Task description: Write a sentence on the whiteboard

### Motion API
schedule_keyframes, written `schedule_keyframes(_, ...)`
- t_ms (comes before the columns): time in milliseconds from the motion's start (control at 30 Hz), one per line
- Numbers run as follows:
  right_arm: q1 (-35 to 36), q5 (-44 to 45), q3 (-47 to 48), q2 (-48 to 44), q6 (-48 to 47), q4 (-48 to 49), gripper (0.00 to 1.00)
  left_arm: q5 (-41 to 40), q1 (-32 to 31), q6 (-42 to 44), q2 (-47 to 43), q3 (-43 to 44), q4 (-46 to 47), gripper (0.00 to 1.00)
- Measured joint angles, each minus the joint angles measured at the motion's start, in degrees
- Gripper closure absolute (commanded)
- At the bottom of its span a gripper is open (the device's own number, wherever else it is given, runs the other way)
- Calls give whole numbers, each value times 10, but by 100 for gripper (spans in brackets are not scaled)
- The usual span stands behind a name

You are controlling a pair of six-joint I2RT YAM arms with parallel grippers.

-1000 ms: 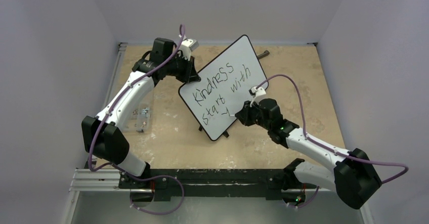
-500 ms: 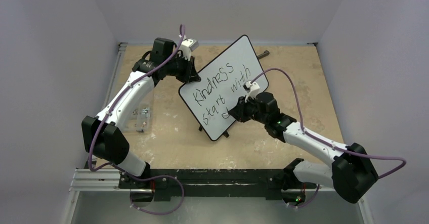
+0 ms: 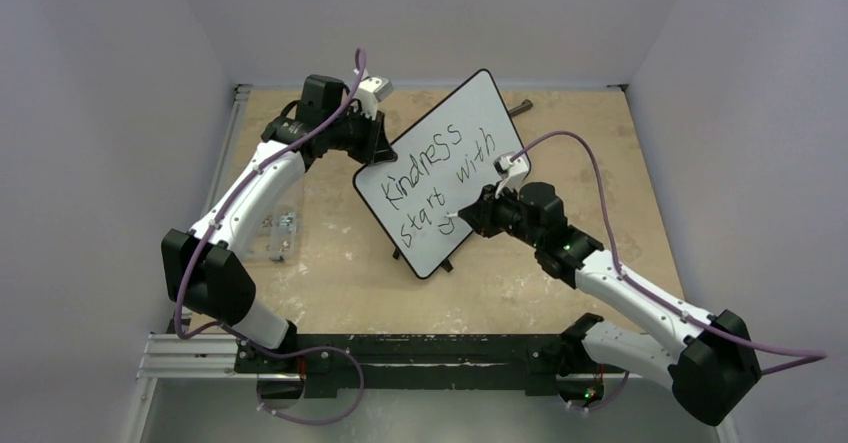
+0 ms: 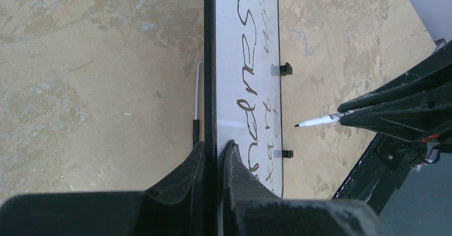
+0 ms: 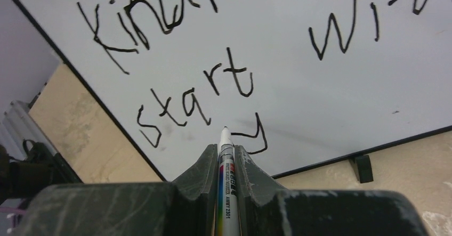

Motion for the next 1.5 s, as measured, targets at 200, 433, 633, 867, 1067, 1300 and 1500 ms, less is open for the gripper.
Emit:
schedule_keyframes(200,-2,48,0,28,0,-2,100,0,0,0,0,0,0,100)
schedule_keyframes(433,-6,73,0,55,-3,-1,100,0,0,0,0,0,0,100)
schedule_keyframes(633,-9,84,3,74,-10,0,100,0,0,0,0,0,0,100)
schedule_keyframes(867,-12,85,11,83,-13,4,100,0,0,0,0,0,0,100)
schedule_keyframes(1067,-14,85,19,90,-14,6,100,1,0,0,0,0,0,100)
schedule_keyframes(1300,-15,81,22,95,-19,7,100,0,1,0,0,0,-2,100)
schedule_keyframes(1500,-15,81,19,94,-20,11,100,0,1,0,0,0,-2,100)
